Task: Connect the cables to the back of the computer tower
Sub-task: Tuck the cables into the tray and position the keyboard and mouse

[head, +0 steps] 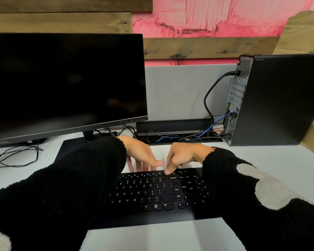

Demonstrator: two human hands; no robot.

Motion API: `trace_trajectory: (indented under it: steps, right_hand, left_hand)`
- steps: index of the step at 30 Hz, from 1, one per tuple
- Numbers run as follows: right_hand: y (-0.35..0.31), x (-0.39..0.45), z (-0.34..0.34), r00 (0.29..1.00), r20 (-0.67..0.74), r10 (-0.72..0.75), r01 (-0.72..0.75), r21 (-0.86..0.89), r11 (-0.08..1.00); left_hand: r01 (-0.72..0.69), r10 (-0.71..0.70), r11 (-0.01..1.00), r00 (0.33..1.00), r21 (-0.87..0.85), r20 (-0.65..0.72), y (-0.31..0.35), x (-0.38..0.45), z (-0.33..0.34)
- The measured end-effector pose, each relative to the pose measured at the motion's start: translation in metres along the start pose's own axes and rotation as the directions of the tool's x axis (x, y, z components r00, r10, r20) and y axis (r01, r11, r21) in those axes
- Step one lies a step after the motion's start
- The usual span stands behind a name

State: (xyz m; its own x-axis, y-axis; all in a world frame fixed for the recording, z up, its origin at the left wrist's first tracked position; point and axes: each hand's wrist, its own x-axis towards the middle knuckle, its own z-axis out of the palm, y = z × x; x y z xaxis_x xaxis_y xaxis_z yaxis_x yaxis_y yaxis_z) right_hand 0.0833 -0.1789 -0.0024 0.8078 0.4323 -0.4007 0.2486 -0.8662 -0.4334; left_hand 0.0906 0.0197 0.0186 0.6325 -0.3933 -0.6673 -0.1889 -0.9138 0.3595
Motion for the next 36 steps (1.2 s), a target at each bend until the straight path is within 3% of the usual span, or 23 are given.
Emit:
trace_trajectory:
  steps: [3, 9, 13, 20, 25, 28, 30, 33, 34, 36]
  right_hand:
    - [0.006, 0.006, -0.006, 0.997, -0.073, 0.020, -0.019, 0.012, 1.000]
    - [0.014, 0.022, -0.020, 0.978, -0.180, 0.109, -0.107, 0.023, 0.994]
    - [0.032, 0.025, -0.025, 0.965, -0.190, 0.182, -0.177, 0.045, 0.983]
    - [0.046, 0.024, -0.032, 0.945, -0.234, 0.229, -0.208, 0.109, 0.972]
    - [0.050, 0.020, -0.036, 0.931, -0.323, 0.170, -0.145, 0.099, 0.985]
    - [0.057, 0.023, -0.044, 0.895, -0.429, 0.123, -0.095, 0.086, 0.992]
    - [0.060, 0.027, -0.049, 0.867, -0.487, 0.111, -0.097, 0.054, 0.994]
    - [0.061, 0.038, -0.049, 0.885, -0.460, 0.068, -0.103, -0.050, 0.993]
    - [0.060, 0.043, -0.046, 0.912, -0.408, 0.053, -0.094, -0.082, 0.992]
    - [0.060, 0.054, -0.042, 0.959, -0.281, 0.023, -0.064, -0.138, 0.988]
  left_hand:
    - [0.007, -0.019, 0.992, 0.995, 0.126, 0.094, 0.006, -0.012, 0.002]
    - [0.017, 0.026, 0.958, 0.989, 0.285, -0.144, 0.029, -0.012, 0.027]
    - [0.081, -0.012, 0.929, 0.982, 0.361, -0.190, 0.037, 0.002, 0.038]
    - [0.010, 0.161, 0.857, 0.944, 0.515, -0.287, 0.042, 0.013, 0.031]
    - [0.046, 0.137, 0.829, 0.950, 0.557, -0.282, 0.043, 0.024, 0.024]
    - [0.026, 0.108, 0.871, 0.964, 0.490, -0.244, 0.039, 0.024, 0.010]
    - [-0.017, 0.126, 0.949, 0.936, 0.316, -0.329, 0.027, 0.027, -0.007]
    - [0.015, 0.097, 0.987, 0.743, 0.162, -0.662, -0.002, 0.054, -0.028]
    - [0.049, 0.066, 0.988, 0.729, 0.148, -0.681, -0.007, 0.061, -0.029]
    - [0.101, 0.005, 0.984, 0.809, 0.148, -0.587, -0.010, 0.072, -0.029]
